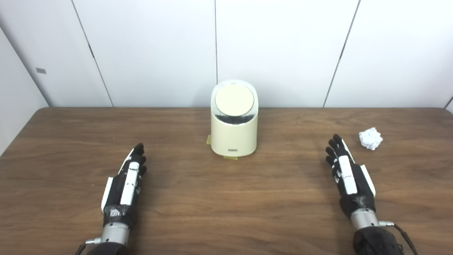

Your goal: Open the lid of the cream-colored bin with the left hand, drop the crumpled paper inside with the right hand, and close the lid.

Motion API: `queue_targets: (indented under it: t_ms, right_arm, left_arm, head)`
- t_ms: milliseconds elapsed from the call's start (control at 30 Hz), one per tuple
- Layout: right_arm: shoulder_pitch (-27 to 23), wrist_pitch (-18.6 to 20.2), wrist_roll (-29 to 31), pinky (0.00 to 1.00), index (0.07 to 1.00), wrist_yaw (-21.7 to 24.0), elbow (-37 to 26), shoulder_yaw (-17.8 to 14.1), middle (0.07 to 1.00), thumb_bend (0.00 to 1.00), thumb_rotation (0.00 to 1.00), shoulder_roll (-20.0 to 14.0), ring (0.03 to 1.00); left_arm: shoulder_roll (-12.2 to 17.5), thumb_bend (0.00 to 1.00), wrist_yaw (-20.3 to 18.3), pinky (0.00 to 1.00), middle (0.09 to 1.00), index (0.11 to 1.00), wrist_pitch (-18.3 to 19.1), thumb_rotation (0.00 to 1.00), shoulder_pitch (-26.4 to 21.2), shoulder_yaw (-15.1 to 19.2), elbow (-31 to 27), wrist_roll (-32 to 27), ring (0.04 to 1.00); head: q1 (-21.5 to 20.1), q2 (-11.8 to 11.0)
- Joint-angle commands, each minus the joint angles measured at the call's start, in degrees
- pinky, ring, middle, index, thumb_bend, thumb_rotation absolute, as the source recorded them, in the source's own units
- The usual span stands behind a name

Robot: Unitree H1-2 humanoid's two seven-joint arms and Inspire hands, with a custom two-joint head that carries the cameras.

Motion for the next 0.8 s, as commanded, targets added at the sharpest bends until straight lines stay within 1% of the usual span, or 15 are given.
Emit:
queue_targets:
  t_ms: [0, 267, 333, 533, 567, 600, 633, 667, 700, 733, 767]
  right_arm:
    - [-1.9, -0.8, 0.7, 0.98, 0.969, 0.8, -0.9, -0.2, 0.968, 0.53, 0.86, -0.5, 0.961]
    - [-2.0, -1.1, 0.1, 0.98, 0.963, 0.6, -0.5, 0.0, 0.961, 0.54, 0.85, -0.6, 0.954]
    - [-1.9, -1.1, -0.4, 0.96, 0.964, 0.5, -0.5, 0.1, 0.96, 0.54, 0.86, -0.7, 0.952]
    - [-2.1, -1.7, -0.5, 0.97, 0.96, 0.4, 0.4, 0.1, 0.955, 0.57, 0.85, -0.3, 0.946]
    - [-2.1, -2.0, -0.7, 0.97, 0.961, 0.4, 0.7, 0.1, 0.957, 0.58, 0.85, -0.3, 0.947]
    - [-2.2, -2.3, -1.2, 0.97, 0.959, 0.2, 1.1, 0.3, 0.956, 0.58, 0.85, -0.3, 0.946]
    - [-2.2, -2.5, -1.7, 0.96, 0.956, 0.0, 1.5, 0.4, 0.952, 0.58, 0.86, -0.3, 0.941]
    - [-2.3, -2.6, -2.1, 0.96, 0.952, -0.2, 1.7, 0.5, 0.948, 0.59, 0.86, -0.2, 0.937]
    - [-2.3, -2.7, -2.3, 0.96, 0.95, -0.3, 2.1, 0.5, 0.945, 0.59, 0.87, -0.1, 0.934]
    - [-2.3, -2.9, -2.4, 0.96, 0.948, -0.3, 2.4, 0.6, 0.941, 0.6, 0.87, 0.0, 0.934]
    - [-2.3, -3.1, -2.5, 0.96, 0.948, -0.3, 2.8, 0.6, 0.94, 0.6, 0.87, 0.0, 0.934]
  left_arm:
    - [0.4, 0.47, -0.1, 1.0, 0.981, 0.97, -0.8, 0.77, -1.9, -0.3, -1.3, 0.5, 0.988]
    - [0.7, 0.46, -0.2, 1.0, 0.977, 0.968, -0.6, 0.77, -1.7, -0.6, -1.6, 0.6, 0.982]
    - [0.8, 0.46, -0.3, 1.0, 0.978, 0.97, -0.9, 0.77, -1.7, -0.6, -1.4, 0.6, 0.982]
    - [1.3, 0.45, -0.6, 1.0, 0.989, 0.985, -1.0, 0.78, -1.7, -1.2, -1.1, 1.1, 0.989]
    - [1.5, 0.46, -0.6, 1.0, 0.985, 0.984, -1.0, 0.75, -1.7, -1.3, -1.2, 1.2, 0.982]
    - [1.8, 0.47, -0.6, 1.0, 0.974, 0.98, -0.3, 0.7, -1.8, -1.4, -1.5, 1.5, 0.972]
    - [2.2, 0.5, -0.5, 1.0, 0.959, 0.979, 0.5, 0.62, -1.9, -1.6, -1.8, 1.8, 0.964]
    - [2.4, 0.5, -0.5, 0.99, 0.954, 0.982, 1.0, 0.57, -2.0, -1.8, -1.9, 2.1, 0.962]
    - [2.6, 0.5, -0.3, 0.99, 0.952, 0.984, 2.2, 0.55, -2.3, -1.9, -2.6, 2.4, 0.961]
    - [2.6, 0.53, -0.1, 0.95, 0.951, 0.989, 3.2, 0.44, -2.6, -2.0, -3.2, 2.7, 0.952]
    - [2.6, 0.55, 0.1, 0.93, 0.95, 0.992, 3.9, 0.4, -2.9, -2.1, -3.5, 2.9, 0.947]
  head:
    - [0.0, 0.0]
    - [0.1, 0.0]
    - [0.1, 0.0]
    - [0.6, -0.9]
    - [0.7, -1.0]
    - [1.0, -1.4]
    - [1.2, -1.6]
    - [1.3, -1.7]
    - [1.6, -2.0]
    - [1.8, -2.5]
    - [1.9, -2.7]
